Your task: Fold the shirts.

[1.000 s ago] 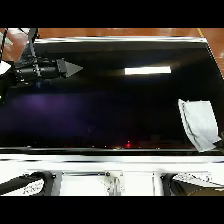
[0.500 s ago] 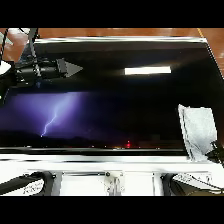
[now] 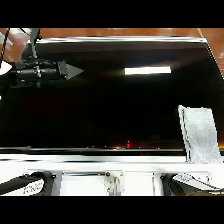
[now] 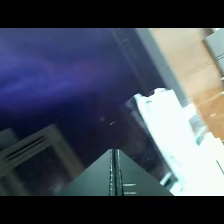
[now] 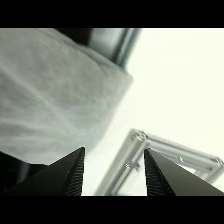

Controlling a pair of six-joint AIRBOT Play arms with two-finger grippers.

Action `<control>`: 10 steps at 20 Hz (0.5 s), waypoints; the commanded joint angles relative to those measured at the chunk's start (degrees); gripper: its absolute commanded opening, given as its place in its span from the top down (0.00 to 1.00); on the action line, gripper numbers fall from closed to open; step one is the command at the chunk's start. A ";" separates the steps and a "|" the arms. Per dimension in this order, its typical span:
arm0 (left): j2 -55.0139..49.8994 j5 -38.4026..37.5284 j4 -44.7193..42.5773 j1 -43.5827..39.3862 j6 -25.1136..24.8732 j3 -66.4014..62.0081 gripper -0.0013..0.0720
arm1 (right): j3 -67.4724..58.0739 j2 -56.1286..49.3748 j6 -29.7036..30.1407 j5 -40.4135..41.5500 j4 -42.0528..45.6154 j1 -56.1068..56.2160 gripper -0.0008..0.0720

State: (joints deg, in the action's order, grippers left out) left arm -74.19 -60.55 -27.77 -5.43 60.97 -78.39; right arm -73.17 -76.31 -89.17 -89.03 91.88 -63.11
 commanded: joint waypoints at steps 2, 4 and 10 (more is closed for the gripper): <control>-0.26 -6.32 -36.20 -1.09 22.12 -0.04 0.94 | -21.77 0.94 4.57 6.10 -28.39 6.01 0.29; -0.87 -16.20 -52.70 -2.54 29.38 -0.04 0.94 | -22.43 2.21 6.19 8.13 -32.20 15.65 0.29; -2.51 -17.42 -58.84 -9.27 30.42 -0.11 0.62 | -7.45 2.19 2.14 5.70 -9.27 47.15 0.29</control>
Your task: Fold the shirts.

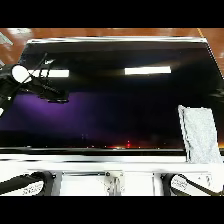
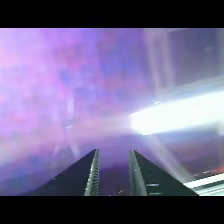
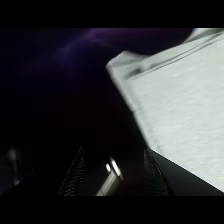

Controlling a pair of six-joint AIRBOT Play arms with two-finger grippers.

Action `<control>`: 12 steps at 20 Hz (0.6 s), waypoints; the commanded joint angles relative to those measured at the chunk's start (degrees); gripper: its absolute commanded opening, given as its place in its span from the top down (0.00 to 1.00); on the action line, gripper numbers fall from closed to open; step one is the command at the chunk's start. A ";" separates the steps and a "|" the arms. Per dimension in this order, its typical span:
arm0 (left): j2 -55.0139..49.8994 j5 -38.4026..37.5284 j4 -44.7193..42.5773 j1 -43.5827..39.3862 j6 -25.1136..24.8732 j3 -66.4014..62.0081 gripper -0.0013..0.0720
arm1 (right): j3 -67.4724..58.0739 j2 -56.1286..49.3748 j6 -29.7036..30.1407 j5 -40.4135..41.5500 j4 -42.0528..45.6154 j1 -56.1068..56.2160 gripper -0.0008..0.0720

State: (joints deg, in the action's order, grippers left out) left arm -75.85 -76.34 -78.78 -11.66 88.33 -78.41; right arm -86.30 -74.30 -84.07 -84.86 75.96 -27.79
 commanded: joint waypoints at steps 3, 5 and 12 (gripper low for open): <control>-3.06 -3.30 -11.82 -5.29 3.04 -0.13 0.61 | 11.52 0.17 -8.24 6.05 5.90 17.18 0.29; -3.61 -3.15 -11.67 -5.27 2.99 -0.13 0.61 | 11.78 0.15 -8.26 5.97 5.77 19.43 0.29; -3.76 1.33 -11.32 -5.27 3.06 -0.13 0.62 | 11.78 0.13 -8.26 6.03 4.96 21.07 0.29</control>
